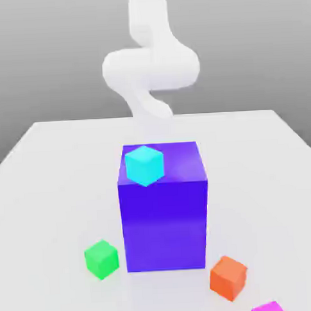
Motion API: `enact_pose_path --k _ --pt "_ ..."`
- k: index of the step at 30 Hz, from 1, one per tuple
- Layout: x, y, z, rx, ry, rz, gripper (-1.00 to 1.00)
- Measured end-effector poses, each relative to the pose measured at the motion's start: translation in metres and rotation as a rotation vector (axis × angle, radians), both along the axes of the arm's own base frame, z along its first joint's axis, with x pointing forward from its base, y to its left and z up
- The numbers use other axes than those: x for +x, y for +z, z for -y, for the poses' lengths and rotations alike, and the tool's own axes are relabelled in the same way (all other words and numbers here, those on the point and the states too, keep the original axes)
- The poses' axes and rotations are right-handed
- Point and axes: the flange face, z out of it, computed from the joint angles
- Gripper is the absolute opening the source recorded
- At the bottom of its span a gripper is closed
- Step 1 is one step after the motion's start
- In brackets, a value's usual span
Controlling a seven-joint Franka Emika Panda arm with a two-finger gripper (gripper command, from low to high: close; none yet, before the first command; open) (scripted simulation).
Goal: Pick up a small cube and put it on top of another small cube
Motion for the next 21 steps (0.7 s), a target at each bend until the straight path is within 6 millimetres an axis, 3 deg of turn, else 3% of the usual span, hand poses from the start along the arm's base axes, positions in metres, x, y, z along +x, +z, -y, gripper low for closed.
enact_pose_path --k 11,21 --pt "0.102 -0.119 -0.038 -0.1 0.467 -0.187 0.0" --pt "0.154 -0.247 -0.094 -0.228 0.863 -0.303 0.0"
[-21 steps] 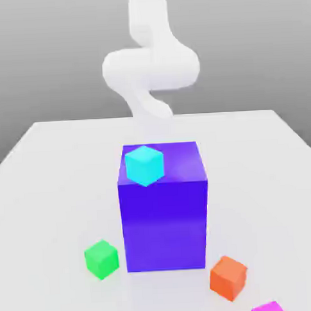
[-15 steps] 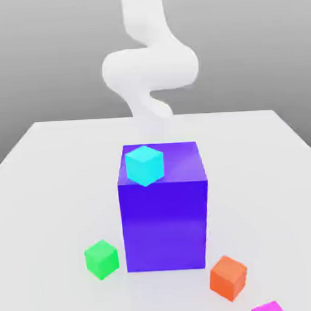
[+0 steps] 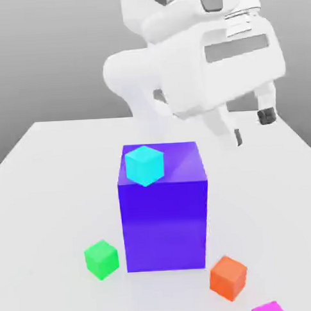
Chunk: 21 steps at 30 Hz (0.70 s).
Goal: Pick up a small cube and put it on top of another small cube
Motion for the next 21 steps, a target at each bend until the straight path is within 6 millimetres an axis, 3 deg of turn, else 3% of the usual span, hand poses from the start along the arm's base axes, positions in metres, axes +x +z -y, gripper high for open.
enact_pose_path --k 10,21 --pt "0.015 -0.127 -0.048 -0.148 0.393 -0.064 0.0" --pt "0.005 -0.241 -0.08 -0.363 0.844 -0.098 0.0"
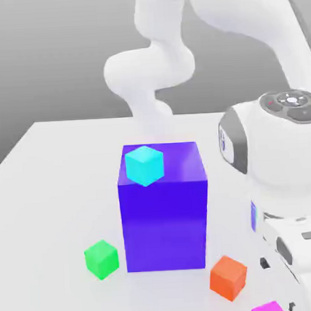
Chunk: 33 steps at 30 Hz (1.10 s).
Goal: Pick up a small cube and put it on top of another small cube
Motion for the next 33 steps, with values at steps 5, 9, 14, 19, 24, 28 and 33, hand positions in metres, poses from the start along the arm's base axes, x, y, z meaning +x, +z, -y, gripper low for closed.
enact_pose_path --k 5,9,14,19,24,28,33 --pt "-0.001 -0.069 -0.002 -0.019 0.042 -0.001 -1.0" --pt "-0.001 -0.069 -0.002 -0.019 0.042 -0.002 -1.0" --pt "0.0 -0.041 -0.003 -0.021 0.045 -0.001 -1.0" --pt "0.028 0.014 0.025 -0.017 -0.063 0.049 -1.0" --pt "0.054 0.039 0.073 0.012 -0.281 0.088 -1.0" --pt "0.053 0.034 0.104 0.048 -0.494 0.062 -1.0" --pt "0.049 0.031 0.139 0.091 -0.758 0.031 -1.0"
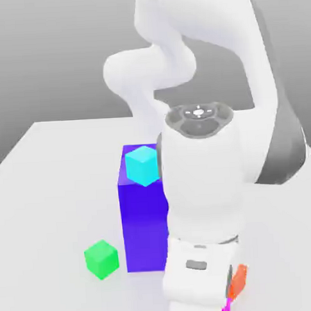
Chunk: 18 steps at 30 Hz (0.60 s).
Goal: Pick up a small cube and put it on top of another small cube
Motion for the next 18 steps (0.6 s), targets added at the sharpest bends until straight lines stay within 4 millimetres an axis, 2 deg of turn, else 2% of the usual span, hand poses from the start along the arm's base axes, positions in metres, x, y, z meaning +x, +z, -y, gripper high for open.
enact_pose_path --k 8,18 --pt "-0.01 0.006 0.053 0.084 -0.411 -0.028 -1.0" --pt "-0.026 0.025 0.115 0.178 -0.911 -0.045 -1.0"
